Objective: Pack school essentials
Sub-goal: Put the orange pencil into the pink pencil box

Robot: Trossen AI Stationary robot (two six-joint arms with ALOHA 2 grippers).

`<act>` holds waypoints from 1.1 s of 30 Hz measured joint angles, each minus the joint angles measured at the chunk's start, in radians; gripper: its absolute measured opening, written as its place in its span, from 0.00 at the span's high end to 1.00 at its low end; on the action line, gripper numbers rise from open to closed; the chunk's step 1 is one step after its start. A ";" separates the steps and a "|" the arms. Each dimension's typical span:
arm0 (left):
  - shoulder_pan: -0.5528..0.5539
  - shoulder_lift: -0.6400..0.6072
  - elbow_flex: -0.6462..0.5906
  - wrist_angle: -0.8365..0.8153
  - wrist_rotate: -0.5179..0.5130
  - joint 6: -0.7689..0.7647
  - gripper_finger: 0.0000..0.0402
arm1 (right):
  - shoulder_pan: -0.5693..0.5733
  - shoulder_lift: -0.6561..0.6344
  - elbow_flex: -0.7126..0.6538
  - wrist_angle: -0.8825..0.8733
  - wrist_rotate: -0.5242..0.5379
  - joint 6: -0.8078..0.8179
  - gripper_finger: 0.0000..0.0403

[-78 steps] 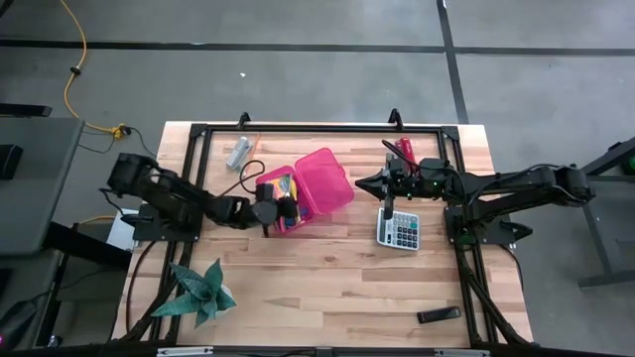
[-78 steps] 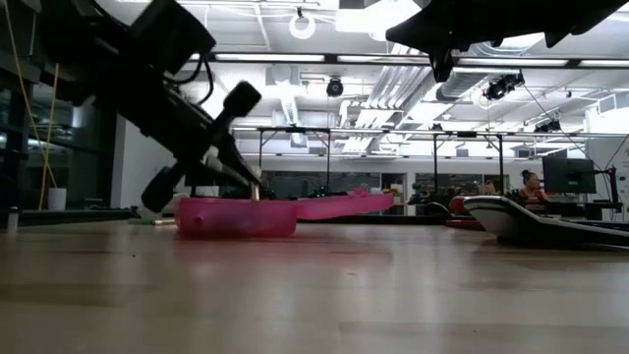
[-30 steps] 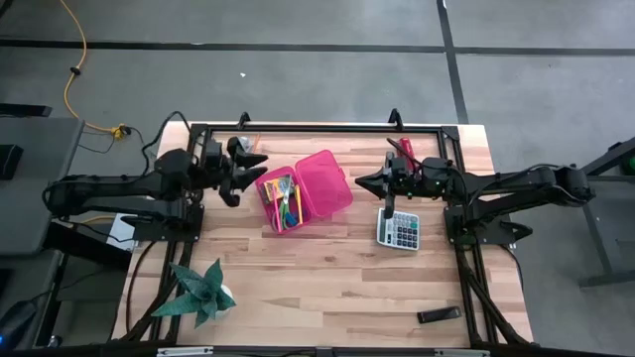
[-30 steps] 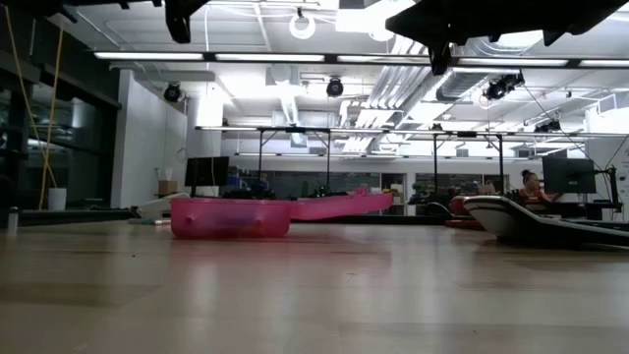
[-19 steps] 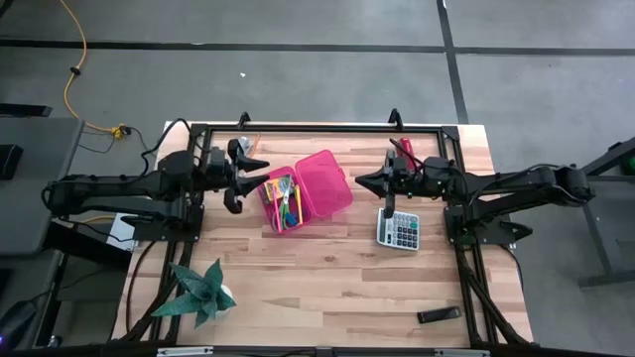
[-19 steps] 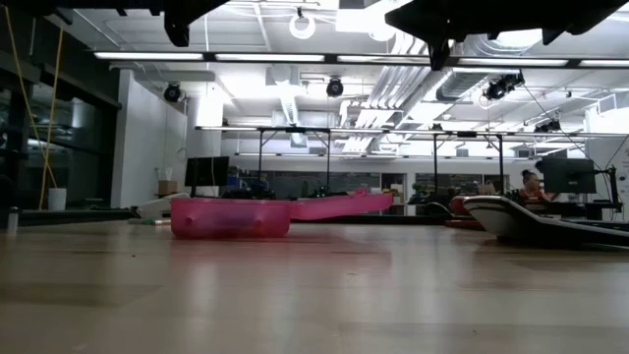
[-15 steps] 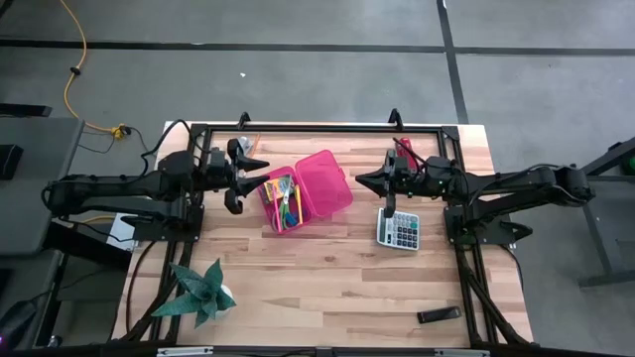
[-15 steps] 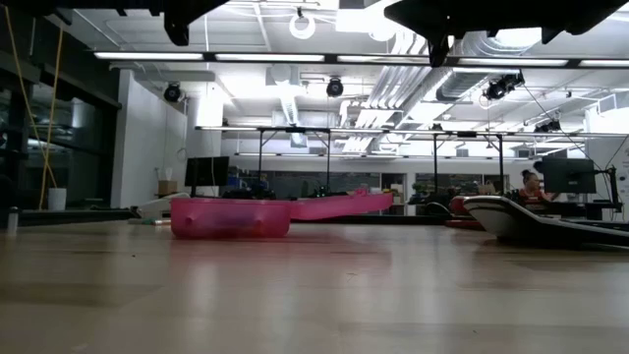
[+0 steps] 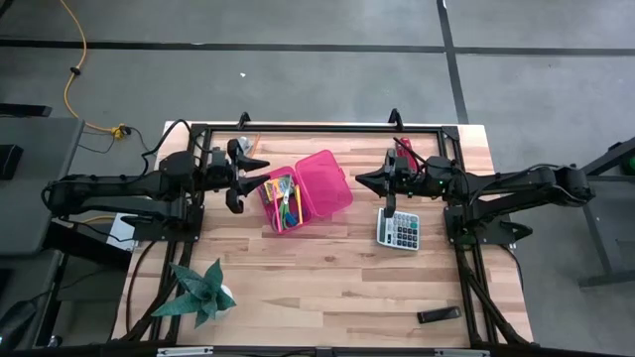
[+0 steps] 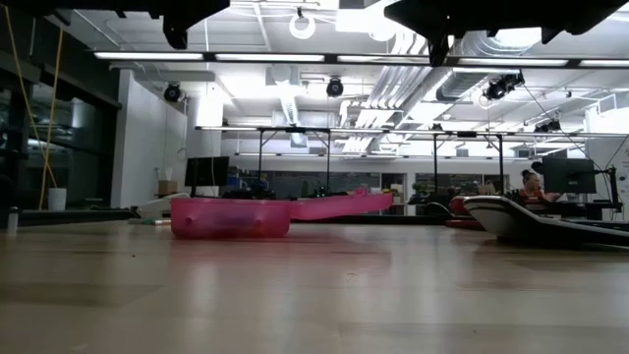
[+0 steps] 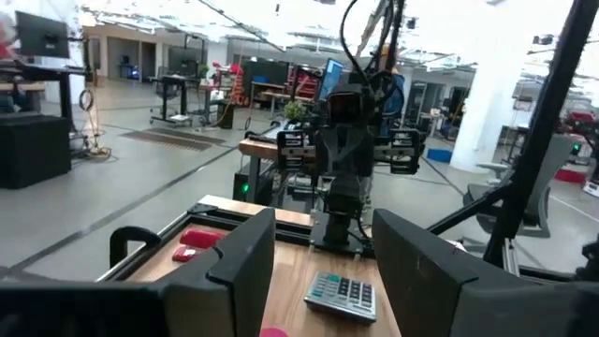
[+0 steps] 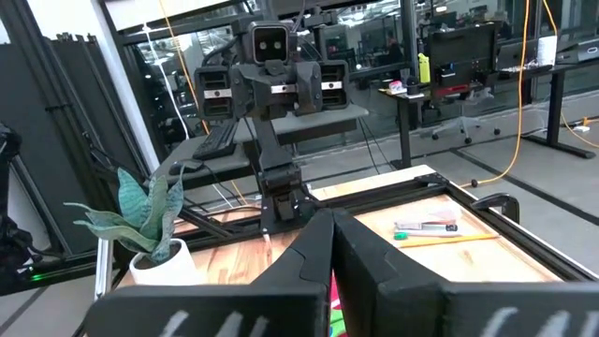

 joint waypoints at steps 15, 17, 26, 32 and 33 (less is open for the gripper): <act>0.199 0.228 0.156 -0.587 -0.351 -0.430 0.58 | 0.000 0.000 0.000 0.000 0.000 0.005 1.00; 0.261 0.309 0.221 -0.759 -0.339 -0.431 0.58 | 0.000 0.000 0.000 0.000 0.000 0.007 1.00; 0.489 0.658 0.319 -1.013 -0.186 -0.409 0.58 | 0.000 0.000 0.000 -0.001 0.000 0.008 1.00; 0.538 0.803 0.319 -1.006 -0.199 -0.410 0.59 | 0.000 0.000 0.000 -0.001 0.000 0.008 1.00; 0.544 0.822 0.319 -1.005 -0.202 -0.410 0.60 | 0.000 0.000 0.000 -0.001 0.000 0.008 1.00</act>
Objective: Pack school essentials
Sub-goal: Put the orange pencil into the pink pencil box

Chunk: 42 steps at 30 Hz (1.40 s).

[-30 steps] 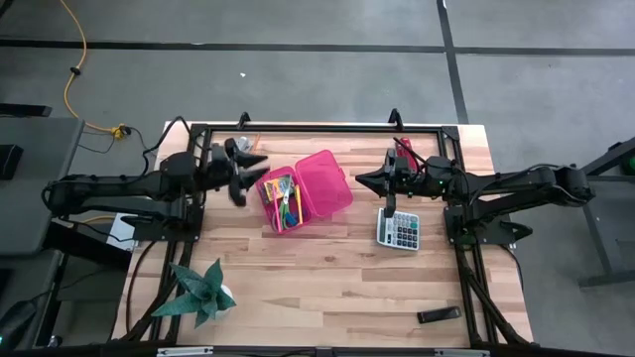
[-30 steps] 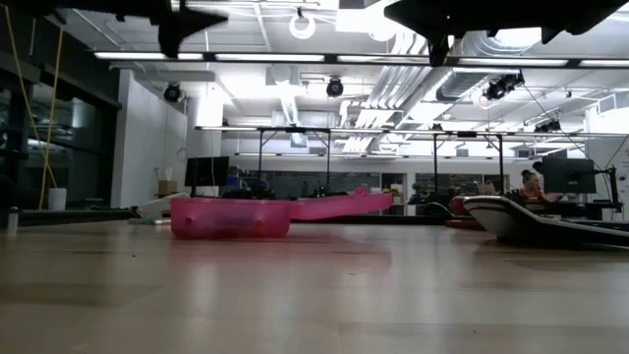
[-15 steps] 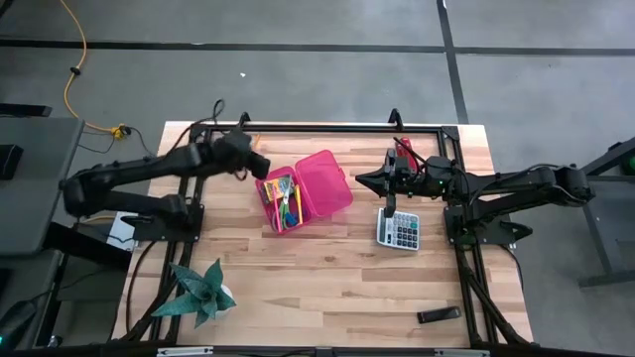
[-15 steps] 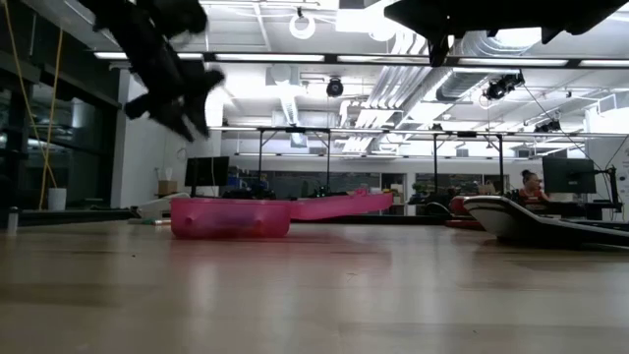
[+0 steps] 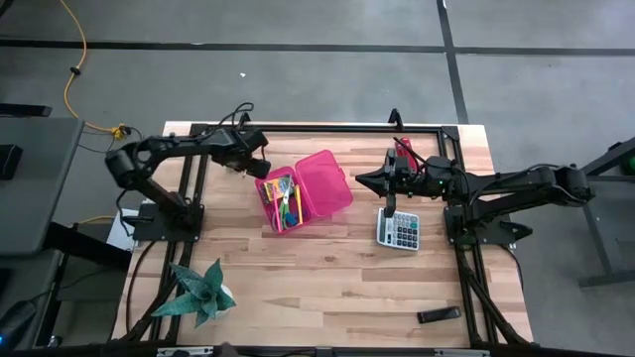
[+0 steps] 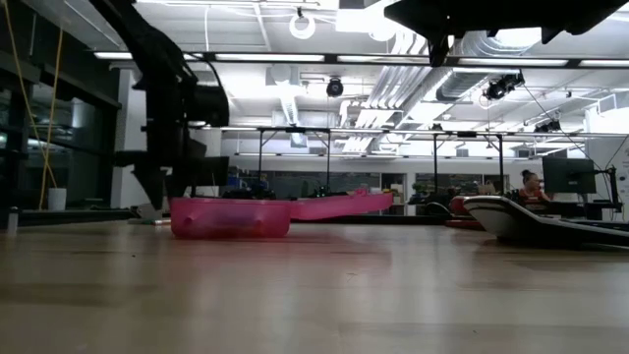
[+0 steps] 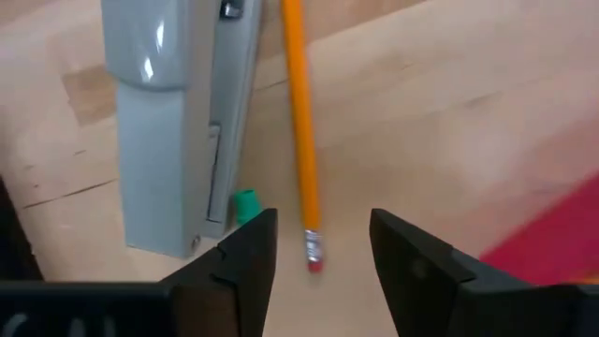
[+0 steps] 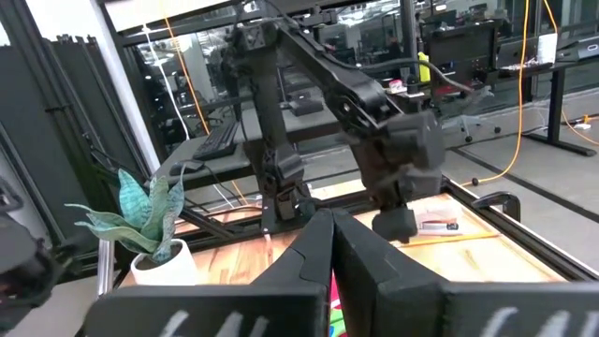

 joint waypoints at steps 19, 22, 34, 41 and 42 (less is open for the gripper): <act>0.013 0.111 0.002 0.077 0.062 -0.001 0.91 | 0.000 0.000 0.000 -0.001 0.000 0.000 1.00; 0.011 0.110 0.002 0.076 0.069 0.035 0.97 | 0.000 0.000 0.000 -0.005 0.000 0.000 1.00; 0.005 -0.020 -0.002 0.127 0.107 0.102 1.00 | 0.000 0.000 0.000 -0.007 0.000 0.000 1.00; -0.048 -0.307 -0.002 0.325 0.214 0.098 1.00 | 0.000 0.000 0.000 -0.026 0.000 -0.007 1.00; -0.069 -0.350 -0.002 0.362 0.224 0.098 1.00 | 0.000 0.000 0.000 -0.028 0.000 -0.007 1.00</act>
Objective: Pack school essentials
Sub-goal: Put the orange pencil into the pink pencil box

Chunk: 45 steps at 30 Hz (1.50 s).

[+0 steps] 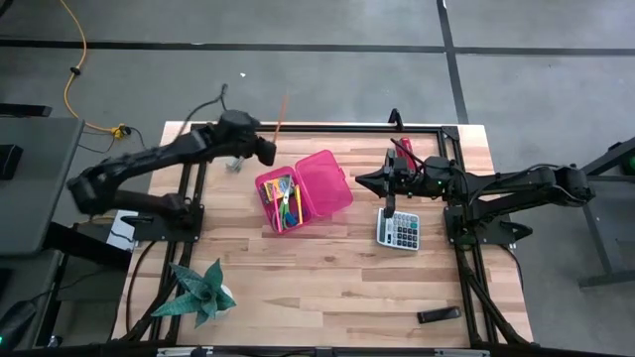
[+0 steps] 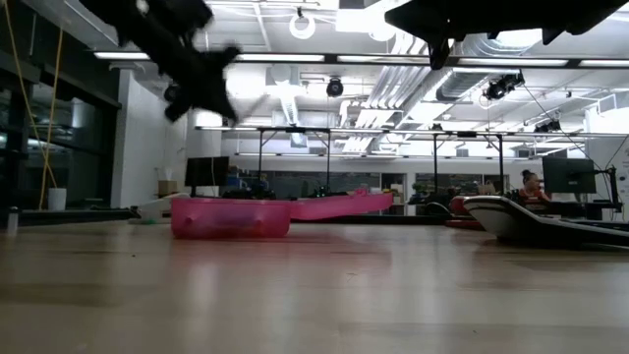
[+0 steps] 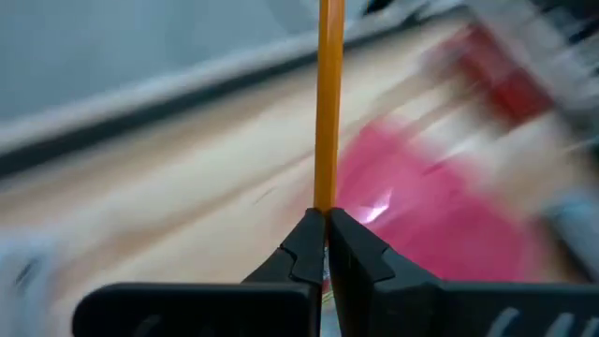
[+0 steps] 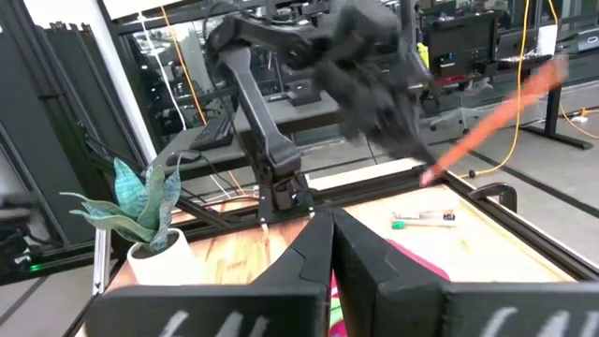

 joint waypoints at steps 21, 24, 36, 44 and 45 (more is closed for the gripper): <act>-0.721 -0.292 -0.433 0.764 -0.385 -0.204 1.00 | 0.000 0.000 0.000 0.001 0.000 0.001 1.00; -0.725 -0.293 -0.433 0.771 -0.408 -0.204 1.00 | 0.000 0.000 0.000 0.001 0.000 0.002 1.00; -0.735 -0.293 -0.432 0.645 -0.499 -0.529 1.00 | 0.000 0.000 0.000 0.001 0.000 0.035 1.00; -0.857 -0.292 -0.432 0.122 -0.620 -1.130 1.00 | 0.000 0.000 0.000 0.001 0.000 0.032 1.00; -0.878 -0.292 -0.432 0.062 -0.639 -1.198 1.00 | 0.000 0.000 0.000 0.000 0.000 0.028 1.00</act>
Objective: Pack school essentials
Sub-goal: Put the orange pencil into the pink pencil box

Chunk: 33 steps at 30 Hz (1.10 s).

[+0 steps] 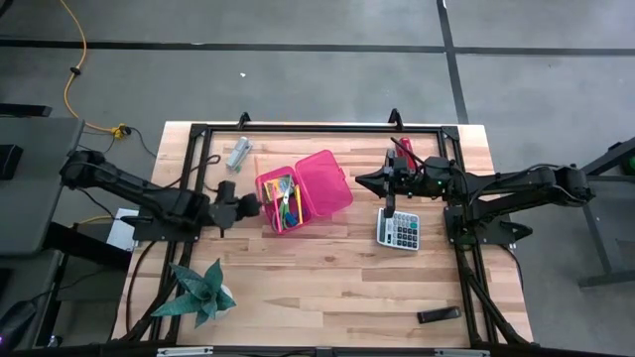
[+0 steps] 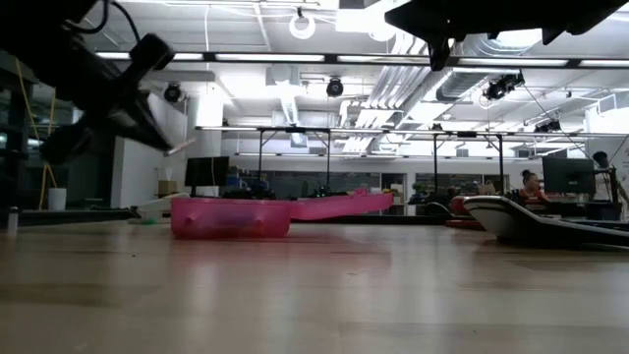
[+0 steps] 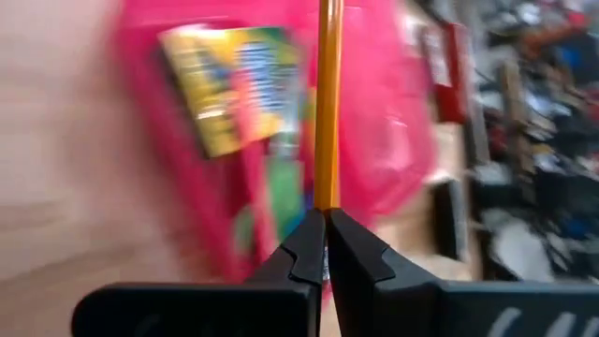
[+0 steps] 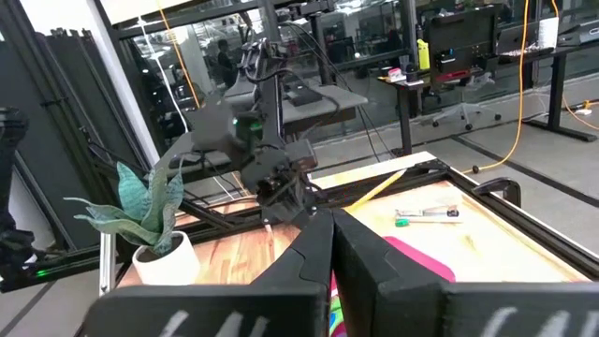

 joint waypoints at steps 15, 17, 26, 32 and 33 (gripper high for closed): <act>-0.074 0.246 0.001 0.080 -0.062 -0.331 1.00 | -0.007 0.000 0.000 -0.041 0.000 -0.028 1.00; -0.074 0.292 0.001 0.112 -0.056 -0.363 1.00 | -0.007 0.000 0.000 -0.041 0.000 -0.028 1.00; -0.060 0.405 0.001 0.247 -0.002 -0.373 1.00 | -0.007 0.000 0.000 -0.067 0.000 -0.026 1.00; -0.060 0.422 0.001 0.254 0.011 -0.441 1.00 | -0.007 0.000 0.000 -0.067 0.000 -0.025 1.00; -0.060 0.422 0.001 0.253 0.011 -0.447 1.00 | -0.007 0.000 0.000 -0.067 0.000 -0.025 1.00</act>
